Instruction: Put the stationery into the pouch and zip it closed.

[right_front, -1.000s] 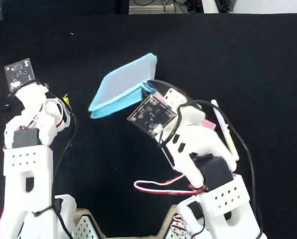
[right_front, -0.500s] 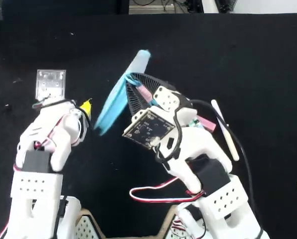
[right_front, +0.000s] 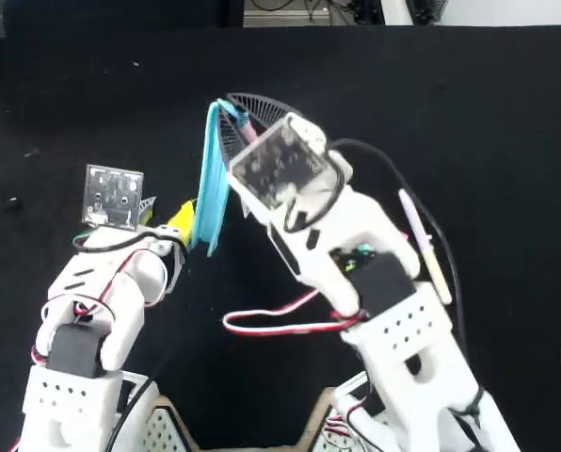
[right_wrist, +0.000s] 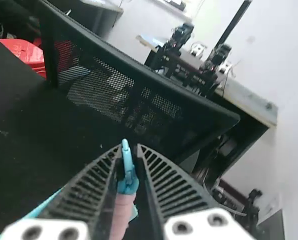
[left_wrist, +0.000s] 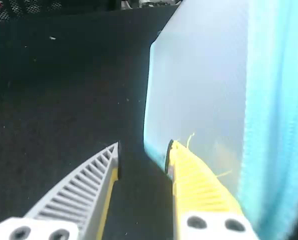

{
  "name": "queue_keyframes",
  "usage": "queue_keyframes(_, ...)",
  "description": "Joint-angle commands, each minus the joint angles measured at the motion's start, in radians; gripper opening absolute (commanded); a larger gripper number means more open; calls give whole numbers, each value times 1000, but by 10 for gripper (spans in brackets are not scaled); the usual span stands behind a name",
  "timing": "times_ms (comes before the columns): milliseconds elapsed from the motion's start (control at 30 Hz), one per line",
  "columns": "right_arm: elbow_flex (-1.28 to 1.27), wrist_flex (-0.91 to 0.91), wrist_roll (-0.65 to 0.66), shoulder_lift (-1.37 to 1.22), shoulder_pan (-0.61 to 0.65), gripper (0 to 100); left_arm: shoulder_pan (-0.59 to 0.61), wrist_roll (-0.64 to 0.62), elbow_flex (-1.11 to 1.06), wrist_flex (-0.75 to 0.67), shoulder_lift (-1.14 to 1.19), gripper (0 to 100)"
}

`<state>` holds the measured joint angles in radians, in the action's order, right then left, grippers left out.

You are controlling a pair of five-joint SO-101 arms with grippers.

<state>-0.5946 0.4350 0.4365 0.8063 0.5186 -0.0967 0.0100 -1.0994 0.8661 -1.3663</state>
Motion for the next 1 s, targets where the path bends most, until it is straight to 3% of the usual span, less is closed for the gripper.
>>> queue_keyframes(0,162,60,-35,-56,40,10,-24,5,18,23,-20,168)
queue_keyframes(367,203,71,-37,-76,160,10,-25,0,18,26,-23,167)
queue_keyframes(600,200,334,-37,-56,157,10,-2,-3,18,26,-23,170)
queue_keyframes(867,177,509,-37,88,161,10,275,-63,105,34,-23,170)
queue_keyframes(967,113,511,-37,145,163,10,341,-83,205,104,-21,170)
